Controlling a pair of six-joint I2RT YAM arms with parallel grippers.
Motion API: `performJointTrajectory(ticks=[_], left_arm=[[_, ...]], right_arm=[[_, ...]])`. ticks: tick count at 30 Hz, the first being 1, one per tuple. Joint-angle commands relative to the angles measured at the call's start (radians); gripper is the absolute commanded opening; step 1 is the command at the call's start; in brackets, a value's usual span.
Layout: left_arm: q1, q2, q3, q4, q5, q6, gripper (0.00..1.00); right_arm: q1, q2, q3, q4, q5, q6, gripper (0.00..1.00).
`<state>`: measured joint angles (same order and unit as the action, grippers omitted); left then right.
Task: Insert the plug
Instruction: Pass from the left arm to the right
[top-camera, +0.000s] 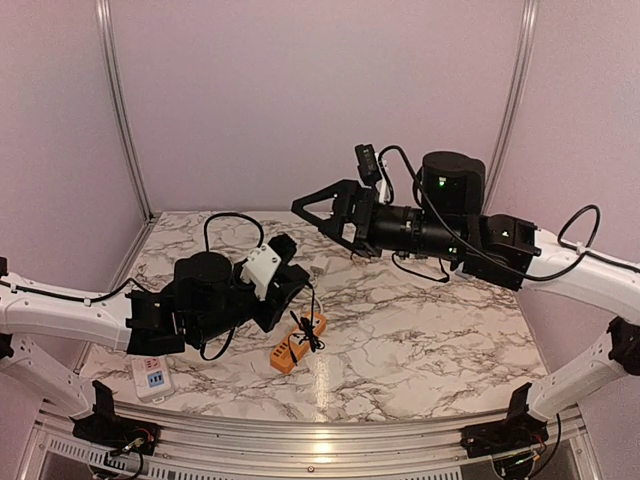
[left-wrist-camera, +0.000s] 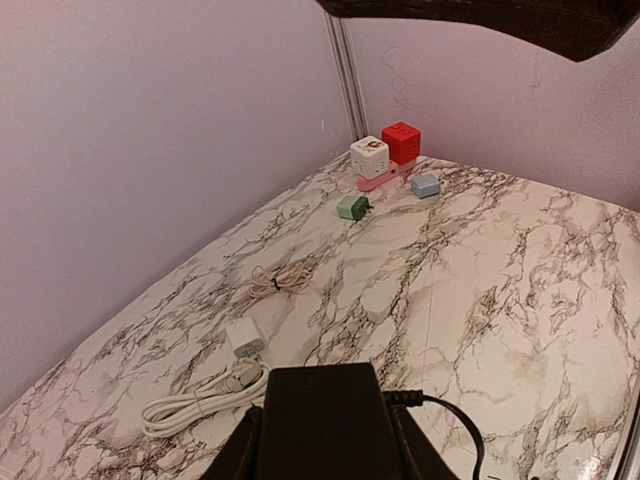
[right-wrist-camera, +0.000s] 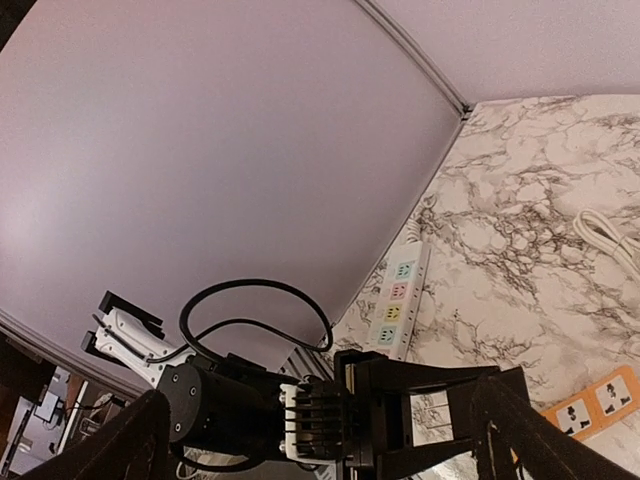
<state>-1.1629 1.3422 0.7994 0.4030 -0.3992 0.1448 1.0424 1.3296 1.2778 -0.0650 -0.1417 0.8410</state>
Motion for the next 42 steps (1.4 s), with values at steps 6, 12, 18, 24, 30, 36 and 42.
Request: performJointTrajectory(ticks=[6, 12, 18, 24, 30, 36, 42], left_arm=[[0.003, -0.043, 0.016, 0.043, 0.133, -0.019, 0.0], [0.002, -0.095, -0.007, 0.045, 0.249, -0.054, 0.0], [-0.001, -0.141, -0.022, 0.045, 0.333, -0.064, 0.0], [-0.001, -0.15, -0.02, 0.045, 0.375, -0.082, 0.0], [-0.001, -0.138, -0.02, 0.045, 0.415, -0.108, 0.0], [-0.001, -0.124, -0.019, 0.045, 0.469, -0.134, 0.0], [0.002, -0.108, -0.006, 0.045, 0.556, -0.18, 0.0]], right_arm=[[0.013, -0.131, -0.105, -0.036, 0.285, -0.419, 0.98], [0.01, -0.152, -0.125, -0.062, 0.286, -0.6, 0.99], [0.005, -0.15, -0.137, -0.079, 0.205, -0.682, 0.96], [0.004, -0.194, -0.209, -0.057, 0.2, -0.896, 0.94], [0.003, -0.27, -0.373, 0.125, 0.197, -1.12, 0.91], [0.004, -0.316, -0.519, 0.302, 0.158, -1.363, 0.9], [0.014, -0.337, -0.666, 0.476, 0.01, -1.625, 0.86]])
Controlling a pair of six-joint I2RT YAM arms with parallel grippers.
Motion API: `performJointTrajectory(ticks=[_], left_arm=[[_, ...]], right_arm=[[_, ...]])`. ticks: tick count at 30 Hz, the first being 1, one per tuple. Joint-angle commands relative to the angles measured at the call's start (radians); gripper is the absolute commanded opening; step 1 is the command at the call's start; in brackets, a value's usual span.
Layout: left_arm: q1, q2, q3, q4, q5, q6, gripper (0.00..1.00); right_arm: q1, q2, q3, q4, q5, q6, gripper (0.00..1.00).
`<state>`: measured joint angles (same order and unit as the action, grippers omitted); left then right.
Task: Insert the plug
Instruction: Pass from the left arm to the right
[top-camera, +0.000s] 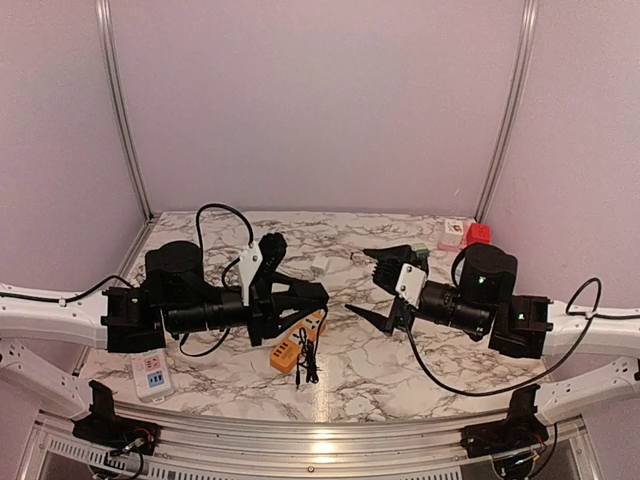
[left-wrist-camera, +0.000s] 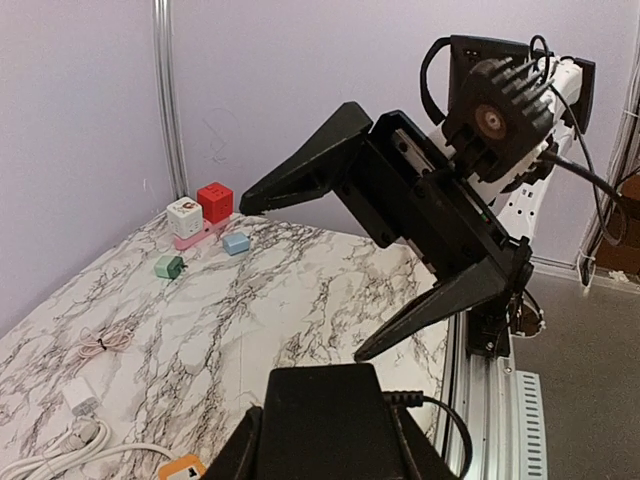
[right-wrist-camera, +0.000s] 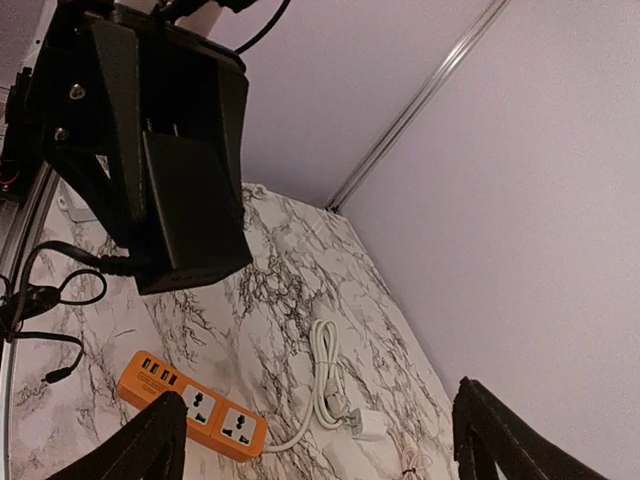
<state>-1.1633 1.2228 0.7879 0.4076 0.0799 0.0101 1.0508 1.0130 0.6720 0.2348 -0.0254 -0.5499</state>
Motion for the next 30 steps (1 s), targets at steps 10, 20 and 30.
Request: performJointTrajectory(ticks=[10, 20, 30], left_arm=[[0.002, 0.021, 0.005, 0.052, 0.12, -0.026, 0.0], [0.002, -0.027, -0.024, 0.069, 0.152, 0.201, 0.0], [-0.005, -0.038, -0.058, 0.173, 0.179, 0.409, 0.0]], right_arm=[[0.006, 0.011, 0.023, 0.162, -0.213, -0.058, 0.8], [-0.022, 0.042, 0.25, -0.182, -0.334, 0.502, 0.87], [-0.09, 0.069, 0.239, -0.072, -0.558, 1.054, 0.8]])
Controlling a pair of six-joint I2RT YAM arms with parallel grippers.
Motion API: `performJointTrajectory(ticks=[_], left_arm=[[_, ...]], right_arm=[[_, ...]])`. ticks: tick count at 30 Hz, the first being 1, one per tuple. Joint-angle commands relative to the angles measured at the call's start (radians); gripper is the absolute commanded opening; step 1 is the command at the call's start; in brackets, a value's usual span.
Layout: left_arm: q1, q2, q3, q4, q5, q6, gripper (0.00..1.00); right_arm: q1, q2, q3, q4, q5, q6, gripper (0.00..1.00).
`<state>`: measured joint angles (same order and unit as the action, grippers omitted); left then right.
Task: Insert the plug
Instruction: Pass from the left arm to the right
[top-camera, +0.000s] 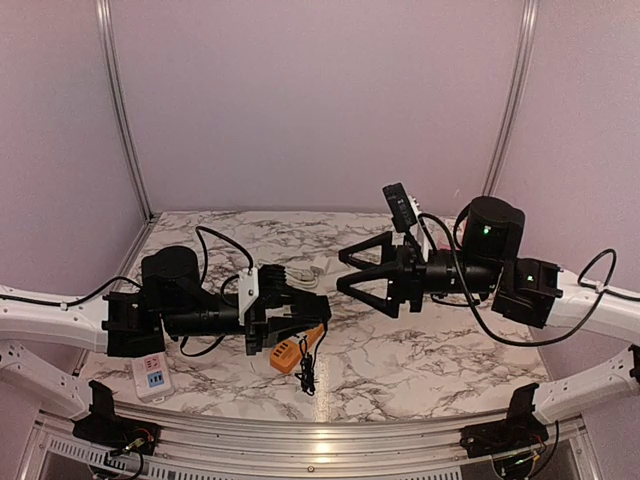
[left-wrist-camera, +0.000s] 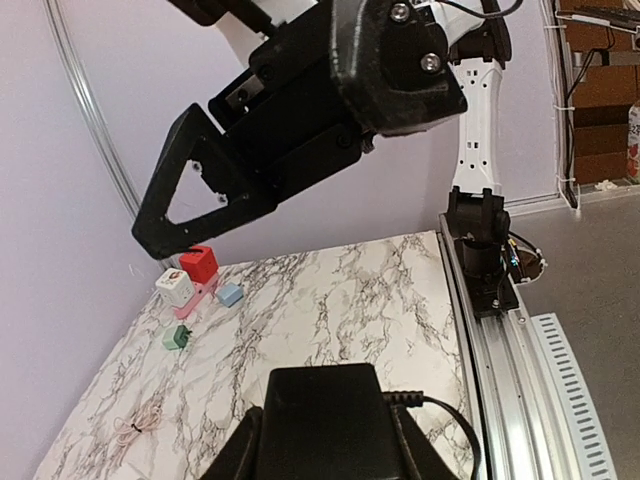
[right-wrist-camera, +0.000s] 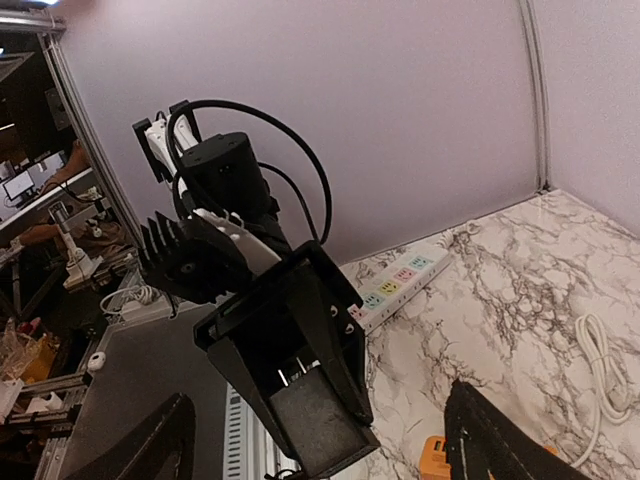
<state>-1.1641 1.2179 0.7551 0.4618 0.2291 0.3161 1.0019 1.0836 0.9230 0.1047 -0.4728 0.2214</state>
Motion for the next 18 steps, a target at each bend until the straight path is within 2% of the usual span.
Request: performJointTrajectory(ticks=[1, 12, 18], left_arm=[[-0.006, -0.036, -0.03, 0.133, 0.035, 0.118, 0.0], [-0.028, -0.017, -0.033, 0.167, 0.085, 0.264, 0.0], [-0.031, -0.03, -0.039, 0.168, 0.067, 0.289, 0.0]], right_arm=[[-0.051, -0.001, -0.028, 0.094, -0.127, 0.324, 0.8], [-0.069, 0.142, -0.069, 0.31, -0.31, 0.528, 0.73], [-0.069, 0.162, -0.074, 0.355, -0.335, 0.566, 0.69]])
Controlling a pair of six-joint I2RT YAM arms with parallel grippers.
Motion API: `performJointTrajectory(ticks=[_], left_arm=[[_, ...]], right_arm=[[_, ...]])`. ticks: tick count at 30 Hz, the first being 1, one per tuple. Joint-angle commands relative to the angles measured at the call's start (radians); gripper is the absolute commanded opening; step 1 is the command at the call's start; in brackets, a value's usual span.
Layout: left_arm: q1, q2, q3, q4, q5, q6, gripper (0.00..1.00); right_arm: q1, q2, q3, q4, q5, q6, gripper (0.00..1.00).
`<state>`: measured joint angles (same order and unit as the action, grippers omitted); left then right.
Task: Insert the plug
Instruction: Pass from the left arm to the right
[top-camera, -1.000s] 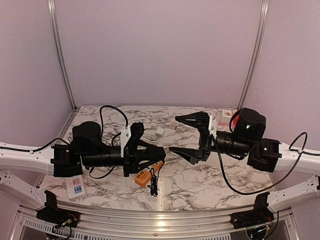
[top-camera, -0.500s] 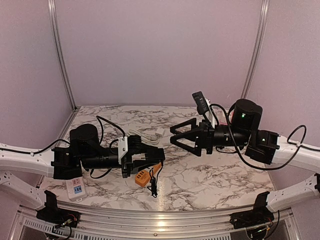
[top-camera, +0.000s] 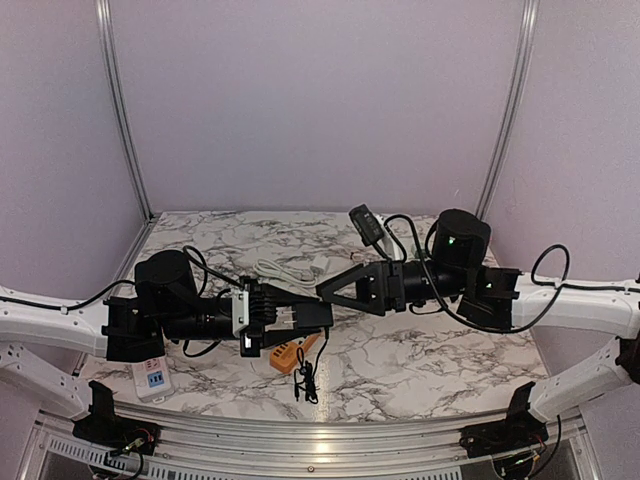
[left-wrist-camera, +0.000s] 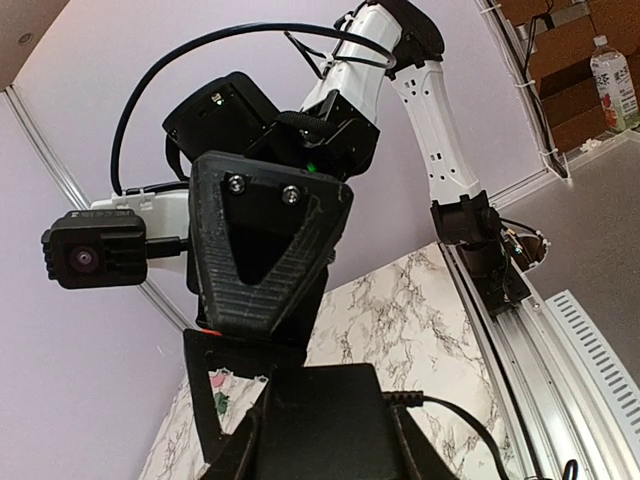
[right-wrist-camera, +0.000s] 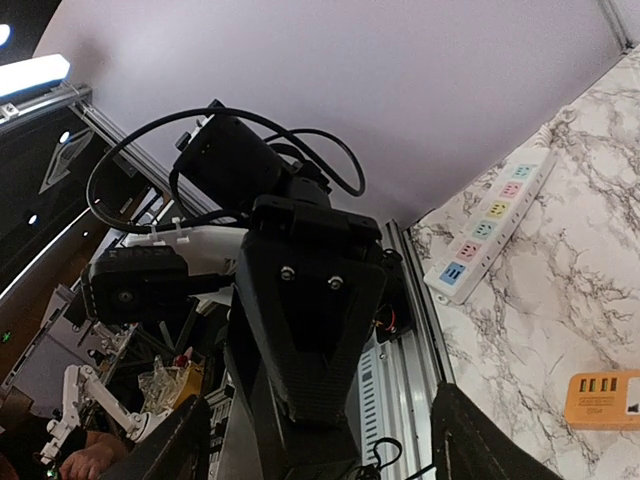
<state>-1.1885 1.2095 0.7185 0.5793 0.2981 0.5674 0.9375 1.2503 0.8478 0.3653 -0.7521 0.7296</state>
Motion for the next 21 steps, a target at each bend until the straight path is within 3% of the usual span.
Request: performJointTrajectory(ticks=[1, 15, 21], left_arm=[[-0.006, -0.022, -0.002, 0.051, -0.011, 0.043, 0.0], [-0.006, -0.021, -0.014, 0.085, -0.086, 0.099, 0.0], [-0.006, -0.011, -0.015, 0.09, -0.085, 0.098, 0.0]], right_arm=[[-0.005, -0.005, -0.001, 0.103, -0.062, 0.064, 0.68], [-0.002, 0.01, -0.05, 0.163, -0.108, 0.126, 0.59], [0.01, 0.027, -0.05, 0.195, -0.119, 0.144, 0.5]])
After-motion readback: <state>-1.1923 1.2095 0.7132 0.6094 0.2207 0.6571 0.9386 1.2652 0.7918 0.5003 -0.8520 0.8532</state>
